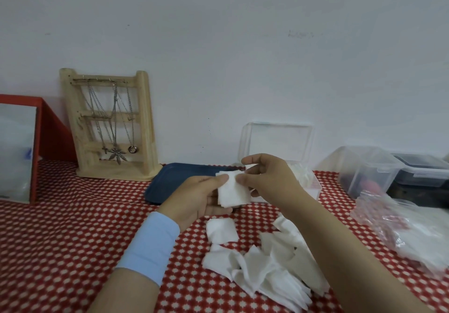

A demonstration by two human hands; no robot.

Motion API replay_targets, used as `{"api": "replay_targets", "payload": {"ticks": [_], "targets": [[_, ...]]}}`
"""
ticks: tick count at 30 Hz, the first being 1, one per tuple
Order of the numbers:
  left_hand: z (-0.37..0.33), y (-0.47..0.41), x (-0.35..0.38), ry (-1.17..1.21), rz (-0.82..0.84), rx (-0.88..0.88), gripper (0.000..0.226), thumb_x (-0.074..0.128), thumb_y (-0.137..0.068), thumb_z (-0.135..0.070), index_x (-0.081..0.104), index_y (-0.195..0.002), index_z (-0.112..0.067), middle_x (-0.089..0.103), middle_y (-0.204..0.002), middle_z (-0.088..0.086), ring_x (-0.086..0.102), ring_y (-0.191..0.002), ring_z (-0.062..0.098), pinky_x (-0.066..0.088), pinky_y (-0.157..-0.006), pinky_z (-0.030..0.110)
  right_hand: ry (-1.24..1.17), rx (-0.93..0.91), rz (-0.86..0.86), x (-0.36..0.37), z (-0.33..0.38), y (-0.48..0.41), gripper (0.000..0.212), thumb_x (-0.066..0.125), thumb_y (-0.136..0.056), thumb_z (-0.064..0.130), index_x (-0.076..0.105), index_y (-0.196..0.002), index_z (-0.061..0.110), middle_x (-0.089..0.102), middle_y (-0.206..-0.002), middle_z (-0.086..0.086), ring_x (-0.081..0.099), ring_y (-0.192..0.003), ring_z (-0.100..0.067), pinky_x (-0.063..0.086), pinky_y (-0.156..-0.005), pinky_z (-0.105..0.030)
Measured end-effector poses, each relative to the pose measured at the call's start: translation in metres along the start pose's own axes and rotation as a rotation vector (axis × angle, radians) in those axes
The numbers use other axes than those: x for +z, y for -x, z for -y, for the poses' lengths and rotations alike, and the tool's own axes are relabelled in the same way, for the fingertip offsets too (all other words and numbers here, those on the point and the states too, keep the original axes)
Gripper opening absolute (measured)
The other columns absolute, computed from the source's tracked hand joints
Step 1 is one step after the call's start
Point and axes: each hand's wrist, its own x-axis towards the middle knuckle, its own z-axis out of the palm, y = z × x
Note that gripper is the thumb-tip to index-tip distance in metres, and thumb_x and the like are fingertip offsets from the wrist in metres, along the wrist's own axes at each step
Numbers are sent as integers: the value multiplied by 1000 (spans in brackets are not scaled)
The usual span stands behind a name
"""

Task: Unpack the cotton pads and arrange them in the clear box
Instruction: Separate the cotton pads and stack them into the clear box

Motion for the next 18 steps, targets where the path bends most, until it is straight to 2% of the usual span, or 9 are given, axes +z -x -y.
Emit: {"api": "replay_targets", "payload": {"ticks": [3, 5, 8, 11, 13, 15, 17, 18], "targets": [[0, -4, -11, -27, -176, 65, 30, 67, -97, -21, 67, -121, -3, 75, -111, 14, 74, -98, 27, 63, -69, 33, 241, -76, -23, 6, -5, 0, 10, 74, -89, 19, 67, -94, 24, 73, -83, 6, 70, -70, -9, 52, -62, -17], [0, -5, -21, 8, -241, 101, 29, 68, -97, -21, 66, -121, -4, 73, -112, 15, 73, -100, 28, 63, -69, 33, 470, -145, 113, 9, -8, 4, 7, 71, -89, 21, 73, -89, 27, 71, -87, 15, 66, -79, -1, 50, -72, -16], [-1, -6, -28, 11, -300, 123, 18, 67, -97, -21, 66, -110, -9, 72, -114, 15, 71, -104, 29, 64, -70, 34, 687, -202, 428, 19, -13, 14, 18, 68, -91, 18, 78, -102, 30, 72, -103, 17, 65, -94, 2, 52, -89, -19], [-1, -7, -25, -6, -319, 149, 10, 67, -97, -20, 67, -103, -12, 71, -115, 14, 70, -105, 28, 64, -68, 33, 881, -263, 509, 33, -17, 17, 35, 66, -92, 20, 69, -125, 31, 67, -124, 15, 61, -111, -6, 50, -98, -24], [0, -9, -24, -24, -315, 163, 14, 67, -97, -20, 69, -107, -10, 71, -116, 13, 69, -107, 28, 64, -68, 32, 955, -290, 489, 40, -18, 19, 46, 67, -90, 23, 61, -135, 32, 65, -129, 13, 59, -114, -10, 49, -96, -27], [1, -10, -22, -42, -315, 175, 17, 67, -98, -21, 69, -109, -9, 72, -116, 12, 70, -106, 27, 63, -68, 31, 989, -301, 481, 40, -18, 20, 49, 68, -90, 27, 58, -137, 33, 65, -123, 11, 58, -104, -10, 46, -85, -25], [1, -10, -21, -53, -314, 178, 13, 66, -98, -21, 69, -106, -11, 72, -114, 11, 70, -104, 25, 63, -67, 30, 993, -298, 482, 37, -15, 21, 37, 67, -91, 30, 65, -128, 33, 67, -113, 11, 57, -94, -8, 44, -80, -23], [2, -11, -21, -56, -313, 176, 11, 66, -98, -21, 69, -104, -12, 72, -114, 11, 70, -103, 25, 63, -67, 30, 955, -279, 464, 33, -14, 20, 25, 66, -92, 31, 71, -117, 33, 68, -105, 14, 58, -91, -6, 45, -79, -22]]}}
